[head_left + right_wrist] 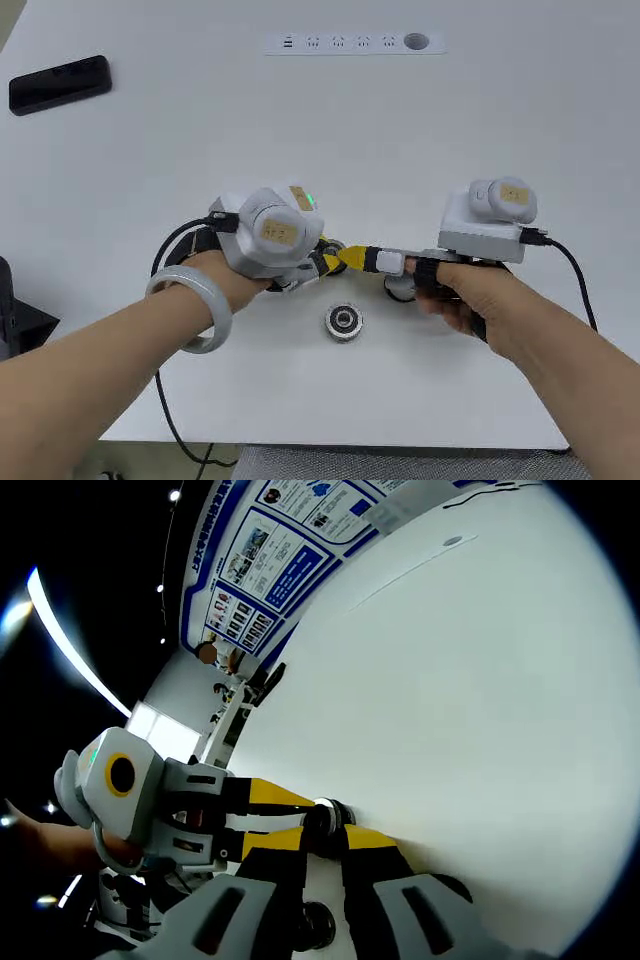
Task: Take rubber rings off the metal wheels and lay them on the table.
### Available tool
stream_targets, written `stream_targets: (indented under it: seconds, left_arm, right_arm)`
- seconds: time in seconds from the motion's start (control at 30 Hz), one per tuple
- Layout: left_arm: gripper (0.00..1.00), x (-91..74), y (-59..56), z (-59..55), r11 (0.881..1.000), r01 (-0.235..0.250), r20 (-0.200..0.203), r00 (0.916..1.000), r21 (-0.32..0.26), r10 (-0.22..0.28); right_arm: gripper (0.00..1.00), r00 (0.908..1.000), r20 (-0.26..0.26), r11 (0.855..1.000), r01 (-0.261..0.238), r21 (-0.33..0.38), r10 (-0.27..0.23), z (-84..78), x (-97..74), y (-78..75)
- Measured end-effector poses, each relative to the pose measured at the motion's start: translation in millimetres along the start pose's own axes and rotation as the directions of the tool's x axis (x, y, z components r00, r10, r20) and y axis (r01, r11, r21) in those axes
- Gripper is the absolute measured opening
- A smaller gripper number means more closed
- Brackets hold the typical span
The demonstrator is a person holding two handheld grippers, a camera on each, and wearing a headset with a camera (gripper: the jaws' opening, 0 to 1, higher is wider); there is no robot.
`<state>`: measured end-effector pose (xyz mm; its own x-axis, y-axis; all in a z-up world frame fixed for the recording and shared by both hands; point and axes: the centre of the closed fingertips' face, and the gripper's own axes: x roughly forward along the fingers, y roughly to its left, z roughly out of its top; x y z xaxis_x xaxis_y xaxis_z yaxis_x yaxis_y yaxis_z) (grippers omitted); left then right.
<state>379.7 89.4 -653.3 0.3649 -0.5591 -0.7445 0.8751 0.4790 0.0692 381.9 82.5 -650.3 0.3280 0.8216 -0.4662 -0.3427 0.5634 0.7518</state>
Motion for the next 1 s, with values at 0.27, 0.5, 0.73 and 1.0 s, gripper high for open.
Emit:
stream_targets:
  seconds: [0.27, 0.5, 0.73, 1.0]
  left_arm:
    - [0.14, 0.0, -0.1, -0.1, 1.000, 0.000, -0.001, 1.0000, 0.001, 0.000]
    - [0.14, -0.4, -0.2, 0.1, 1.000, 0.001, -0.001, 1.0000, 0.003, -0.001]
    - [0.14, -0.7, -0.6, 0.2, 1.000, 0.000, -0.002, 1.0000, 0.003, 0.000]
    - [0.14, -0.8, -0.7, -0.3, 1.000, -0.001, 0.000, 1.0000, 0.001, 0.001]
  right_arm:
    - [0.24, 0.9999, -0.002, 1.000, -0.013, 0.017, 0.013, 2.8, 6.6, 0.5]
    - [0.23, 0.9995, -0.001, 0.999, -0.031, 0.012, 0.031, 2.0, 1.3, 5.0]
    - [0.21, 0.9986, -0.003, 0.998, -0.052, 0.025, 0.052, 0.0, -3.3, 7.2]
    - [0.25, 0.9994, 0.008, 0.999, -0.034, 0.026, 0.033, -1.3, -1.2, 2.8]
